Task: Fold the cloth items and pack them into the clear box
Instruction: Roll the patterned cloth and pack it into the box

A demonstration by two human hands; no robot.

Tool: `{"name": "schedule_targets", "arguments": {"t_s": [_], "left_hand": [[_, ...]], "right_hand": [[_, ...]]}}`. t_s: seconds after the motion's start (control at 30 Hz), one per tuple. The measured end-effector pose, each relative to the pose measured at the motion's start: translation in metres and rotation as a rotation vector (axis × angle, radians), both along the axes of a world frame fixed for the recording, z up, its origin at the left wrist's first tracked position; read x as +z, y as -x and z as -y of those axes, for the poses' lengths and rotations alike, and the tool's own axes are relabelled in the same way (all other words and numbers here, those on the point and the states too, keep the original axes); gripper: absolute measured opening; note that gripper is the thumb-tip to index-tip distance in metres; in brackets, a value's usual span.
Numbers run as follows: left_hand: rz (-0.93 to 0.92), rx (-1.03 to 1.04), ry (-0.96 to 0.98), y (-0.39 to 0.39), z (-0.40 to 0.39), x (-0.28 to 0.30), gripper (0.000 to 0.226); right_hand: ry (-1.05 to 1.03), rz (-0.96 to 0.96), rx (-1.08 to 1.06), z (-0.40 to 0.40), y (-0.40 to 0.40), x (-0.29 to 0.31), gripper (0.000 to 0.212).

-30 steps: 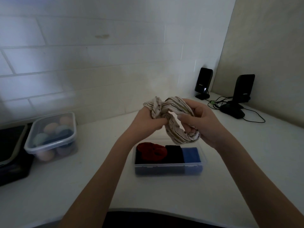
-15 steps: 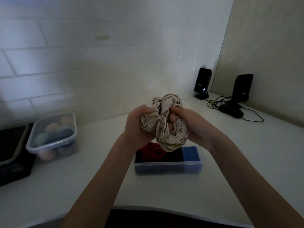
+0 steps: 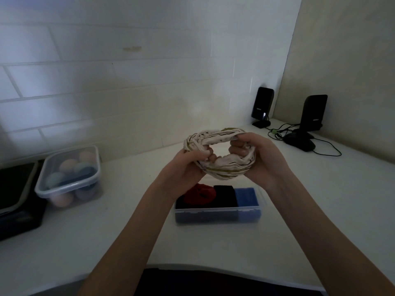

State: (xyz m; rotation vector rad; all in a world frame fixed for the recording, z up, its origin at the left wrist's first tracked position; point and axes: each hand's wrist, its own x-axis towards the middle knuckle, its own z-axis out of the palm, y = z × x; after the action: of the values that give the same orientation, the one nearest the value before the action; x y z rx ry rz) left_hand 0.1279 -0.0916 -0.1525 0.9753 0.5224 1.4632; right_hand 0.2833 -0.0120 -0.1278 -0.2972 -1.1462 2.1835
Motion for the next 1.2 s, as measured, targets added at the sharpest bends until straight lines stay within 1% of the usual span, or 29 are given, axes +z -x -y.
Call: {"name": "schedule_targets", "arguments": {"t_s": [0.1,0.17,0.23,0.27,0.33,0.4,0.47,0.57,0.67,0.73,0.77,0.83,0.9,0.97,1.03,1.13,1.2], "left_hand": [[0.053,0.103,0.03,-0.001,-0.002,-0.003,0.03],[0.057,0.15,0.062,0.001,-0.003,-0.004,0.041],[0.072,0.187,0.087,0.004,-0.003,-0.003,0.044],[0.088,0.2,0.096,0.005,-0.003,-0.003,0.045],[0.114,0.241,0.126,0.005,-0.004,-0.002,0.05],[0.043,0.342,0.14,0.004,-0.003,-0.003,0.056],[-0.103,0.406,0.079,0.0,0.001,-0.003,0.052],[-0.409,0.452,0.008,-0.004,0.007,-0.004,0.043],[-0.842,0.484,-0.003,0.0,0.012,-0.007,0.034],[-1.084,0.431,0.014,0.003,0.016,-0.008,0.04],[-1.168,0.39,0.022,0.004,0.017,-0.009,0.044],[-1.328,0.317,0.019,0.005,0.018,-0.011,0.053],[-1.457,0.288,-0.007,0.005,0.018,-0.013,0.058],[-1.534,0.291,-0.031,0.004,0.018,-0.013,0.06],[-1.639,0.308,-0.068,0.003,0.019,-0.012,0.062],[-1.919,0.358,-0.103,0.0,0.018,-0.011,0.063],[-2.029,0.352,-0.1,-0.001,0.017,-0.009,0.059]], "right_hand": [[-0.025,-0.06,0.006,-0.001,-0.004,-0.003,0.02],[-0.003,-0.075,-0.045,0.0,-0.005,-0.003,0.035],[-0.034,-0.061,-0.116,0.001,-0.006,-0.003,0.047],[-0.066,-0.045,-0.166,0.001,-0.006,-0.003,0.048],[-0.15,0.015,-0.271,0.001,-0.006,-0.004,0.042],[-0.22,0.086,-0.341,0.002,-0.007,-0.006,0.032],[-0.336,0.202,-0.402,0.002,-0.012,-0.009,0.03],[-0.673,0.451,-0.469,-0.003,-0.021,-0.015,0.033],[-1.008,0.676,-0.365,-0.004,-0.032,-0.016,0.039],[-1.234,0.842,-0.302,-0.003,-0.037,-0.017,0.042],[-1.294,0.9,-0.278,-0.002,-0.039,-0.018,0.044],[-1.354,0.974,-0.244,0.001,-0.04,-0.021,0.047],[-1.415,1.033,-0.23,0.004,-0.04,-0.023,0.048],[-1.463,1.11,-0.212,0.007,-0.041,-0.023,0.047],[-1.554,1.254,-0.206,0.011,-0.042,-0.022,0.048],[-1.64,1.406,-0.158,0.014,-0.042,-0.017,0.052],[-1.671,1.465,-0.095,0.015,-0.041,-0.012,0.053]]}}
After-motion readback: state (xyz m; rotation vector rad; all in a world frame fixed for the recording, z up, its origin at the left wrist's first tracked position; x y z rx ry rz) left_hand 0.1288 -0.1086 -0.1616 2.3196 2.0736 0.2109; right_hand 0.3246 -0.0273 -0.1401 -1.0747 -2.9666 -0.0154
